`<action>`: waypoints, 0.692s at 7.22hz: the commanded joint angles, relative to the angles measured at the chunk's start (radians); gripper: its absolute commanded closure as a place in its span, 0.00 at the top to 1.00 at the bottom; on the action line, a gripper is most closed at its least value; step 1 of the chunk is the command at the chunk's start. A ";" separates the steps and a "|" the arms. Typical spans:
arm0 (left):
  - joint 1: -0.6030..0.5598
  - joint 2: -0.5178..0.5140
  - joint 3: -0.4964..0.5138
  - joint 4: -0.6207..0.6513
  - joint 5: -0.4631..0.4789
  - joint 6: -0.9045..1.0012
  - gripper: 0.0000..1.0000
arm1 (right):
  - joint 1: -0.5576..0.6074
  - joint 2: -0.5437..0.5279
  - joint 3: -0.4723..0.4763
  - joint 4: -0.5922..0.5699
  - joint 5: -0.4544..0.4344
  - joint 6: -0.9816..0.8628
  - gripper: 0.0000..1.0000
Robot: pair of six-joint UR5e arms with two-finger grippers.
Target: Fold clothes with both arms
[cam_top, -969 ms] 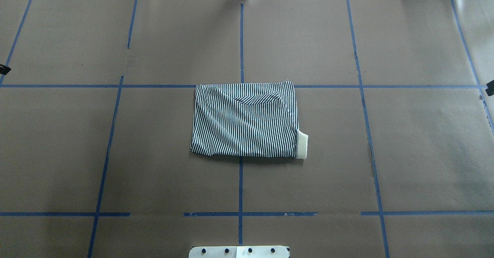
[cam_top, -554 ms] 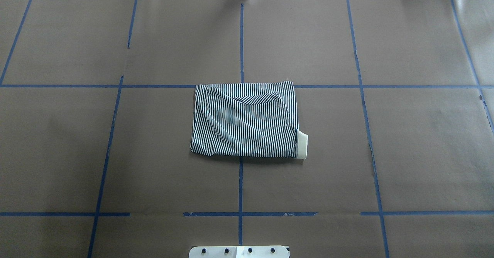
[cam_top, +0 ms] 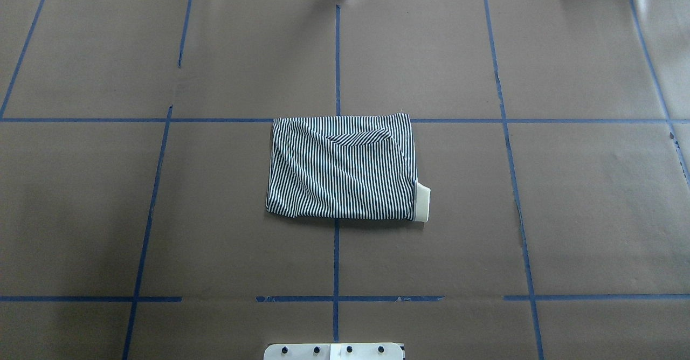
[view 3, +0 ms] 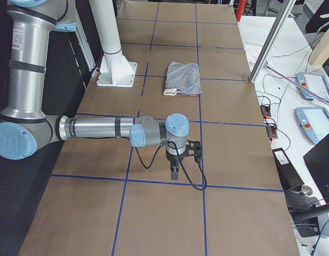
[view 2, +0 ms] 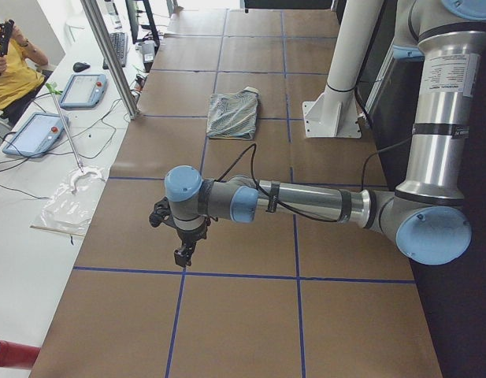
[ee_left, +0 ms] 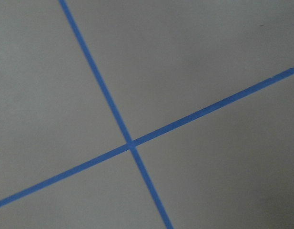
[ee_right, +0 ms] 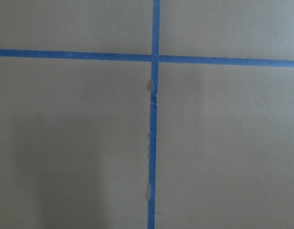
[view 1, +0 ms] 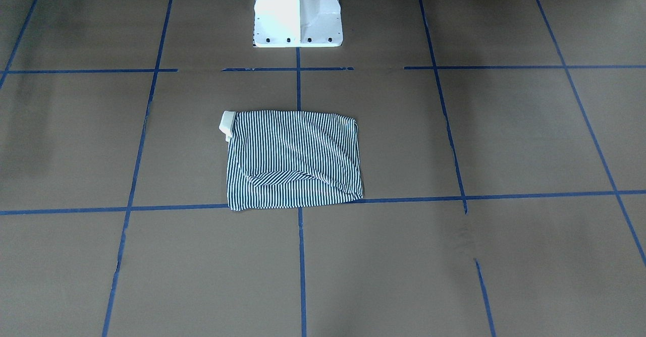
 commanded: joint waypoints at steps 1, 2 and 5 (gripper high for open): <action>-0.037 0.012 -0.007 0.065 -0.005 0.016 1.00 | 0.039 -0.034 0.023 -0.038 0.001 -0.068 1.00; -0.037 0.012 -0.012 0.065 -0.006 0.016 1.00 | 0.064 -0.058 0.023 -0.037 -0.002 -0.116 1.00; -0.037 0.039 -0.029 0.068 -0.037 0.005 1.00 | 0.115 -0.077 0.009 -0.052 0.005 -0.176 1.00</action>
